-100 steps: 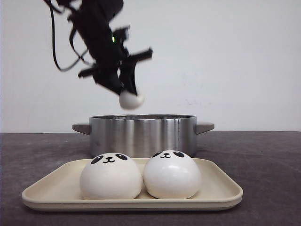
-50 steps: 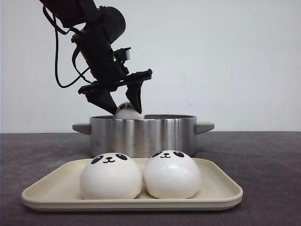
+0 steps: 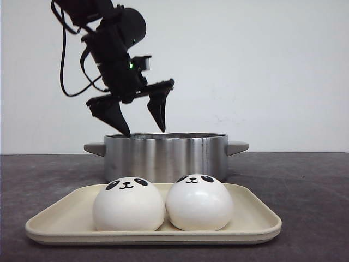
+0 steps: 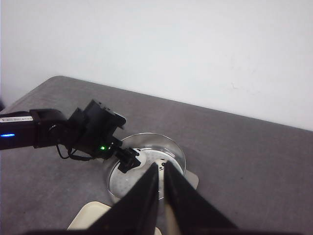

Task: Steam buns
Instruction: 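Lower the bun into the pot, open the left gripper and withdraw, then lower the right gripper onto the nearer panda bun on its side and grasp, then lift the bun with the right gripper and carry it over the pot, then lower the bun into the pot, open the right gripper and withdraw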

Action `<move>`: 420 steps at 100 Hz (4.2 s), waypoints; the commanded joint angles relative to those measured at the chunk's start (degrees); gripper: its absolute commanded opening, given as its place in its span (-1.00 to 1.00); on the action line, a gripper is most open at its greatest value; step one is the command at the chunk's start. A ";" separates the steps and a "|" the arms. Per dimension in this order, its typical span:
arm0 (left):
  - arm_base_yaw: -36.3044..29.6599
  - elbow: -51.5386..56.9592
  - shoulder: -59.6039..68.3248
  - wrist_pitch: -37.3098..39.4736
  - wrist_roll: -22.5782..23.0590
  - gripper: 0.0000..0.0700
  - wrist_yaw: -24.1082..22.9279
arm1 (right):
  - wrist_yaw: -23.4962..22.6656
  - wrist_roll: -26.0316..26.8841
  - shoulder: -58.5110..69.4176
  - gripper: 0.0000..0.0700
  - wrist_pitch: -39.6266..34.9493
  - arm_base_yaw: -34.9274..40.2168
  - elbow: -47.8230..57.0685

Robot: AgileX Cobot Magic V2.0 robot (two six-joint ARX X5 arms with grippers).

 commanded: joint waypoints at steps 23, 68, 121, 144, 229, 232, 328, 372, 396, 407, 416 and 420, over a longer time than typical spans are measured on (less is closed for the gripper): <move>-1.95 1.64 -13.51 -2.60 -4.55 0.46 -0.11 | 1.40 4.57 0.61 -0.97 -2.60 0.66 -7.13; -8.66 1.64 -42.95 -12.94 -2.36 0.46 -0.15 | -11.76 13.53 0.63 -0.97 18.40 -0.28 -41.20; -10.25 1.62 -62.69 -23.69 -1.75 0.46 -1.51 | -25.46 20.70 15.80 0.41 30.67 -5.09 -56.30; -10.25 1.62 -65.22 -26.21 -1.75 0.46 -1.66 | -25.79 20.81 24.59 0.40 34.29 -5.73 -56.30; -10.25 1.62 -65.61 -29.73 -0.98 0.46 -1.64 | -28.81 21.31 34.86 -0.85 38.18 -9.03 -56.30; -10.25 1.62 -65.61 -29.73 -0.90 0.46 -1.64 | -28.83 21.18 34.86 -1.00 38.38 -8.98 -56.28; -10.25 1.62 -65.48 -28.17 0.20 0.46 -1.66 | -27.82 3.78 30.95 -0.98 42.18 -21.07 -28.22; -10.25 1.62 -65.42 -28.26 0.15 0.46 -1.64 | -29.00 1.29 47.34 -0.98 41.79 -25.00 -28.22; -10.25 1.62 -65.42 -30.36 0.17 0.46 -1.66 | -29.24 1.55 50.14 -0.28 42.07 -25.09 -28.22; -10.25 1.62 -65.42 -30.80 0.17 0.46 -1.66 | -29.22 1.55 50.14 0.40 42.27 -25.14 -28.22; -10.25 1.62 -65.42 -30.75 0.17 0.46 -1.66 | -29.22 1.55 50.14 0.43 42.36 -25.16 -28.22; -10.25 1.62 -65.40 -30.75 0.17 0.46 -1.66 | -29.29 1.55 50.14 0.44 42.18 -25.24 -28.22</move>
